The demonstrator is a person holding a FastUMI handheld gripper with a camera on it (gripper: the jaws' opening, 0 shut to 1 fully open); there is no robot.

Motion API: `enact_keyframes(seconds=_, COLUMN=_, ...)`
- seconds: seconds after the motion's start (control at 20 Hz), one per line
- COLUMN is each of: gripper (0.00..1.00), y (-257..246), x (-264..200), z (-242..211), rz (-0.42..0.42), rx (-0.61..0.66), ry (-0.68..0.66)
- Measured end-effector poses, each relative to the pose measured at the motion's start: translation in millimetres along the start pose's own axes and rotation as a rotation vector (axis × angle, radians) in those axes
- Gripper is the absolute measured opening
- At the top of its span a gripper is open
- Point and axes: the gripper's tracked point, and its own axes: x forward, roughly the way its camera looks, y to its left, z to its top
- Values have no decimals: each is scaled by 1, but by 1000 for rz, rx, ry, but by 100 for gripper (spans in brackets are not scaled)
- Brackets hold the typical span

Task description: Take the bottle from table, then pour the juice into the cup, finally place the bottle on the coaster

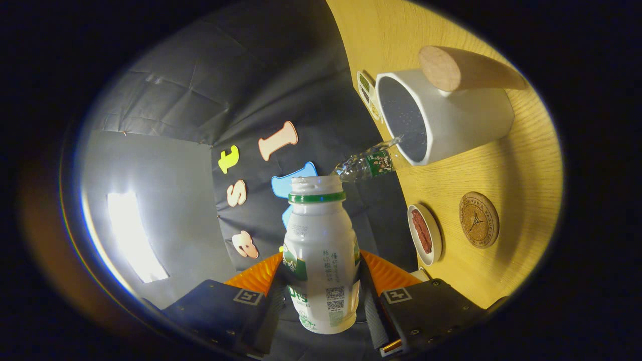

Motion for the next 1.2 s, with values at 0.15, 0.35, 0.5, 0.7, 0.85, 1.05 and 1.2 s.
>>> enact_keyframes(seconds=0.15, gripper=71, y=-1, x=-1, z=1, rz=-2, rx=14, ry=-7)
enact_keyframes(seconds=0.35, gripper=72, y=-2, x=-3, z=5, rz=-4, rx=27, ry=-19)
enact_keyframes(seconds=0.5, gripper=72, y=-2, x=-3, z=7, rz=-2, rx=47, ry=-32)
enact_keyframes(seconds=0.7, gripper=72, y=-4, x=-3, z=9, rz=-5, rx=71, ry=-46)
enact_keyframes(seconds=0.85, gripper=72, y=-4, x=-4, z=10, rz=-8, rx=88, ry=-54)
enact_keyframes(seconds=1.05, gripper=72, y=-6, x=-6, z=13, rz=-18, rx=118, ry=-68)
enact_keyframes(seconds=1.2, gripper=72, y=-4, x=0, z=15, rz=-29, rx=137, ry=-73)
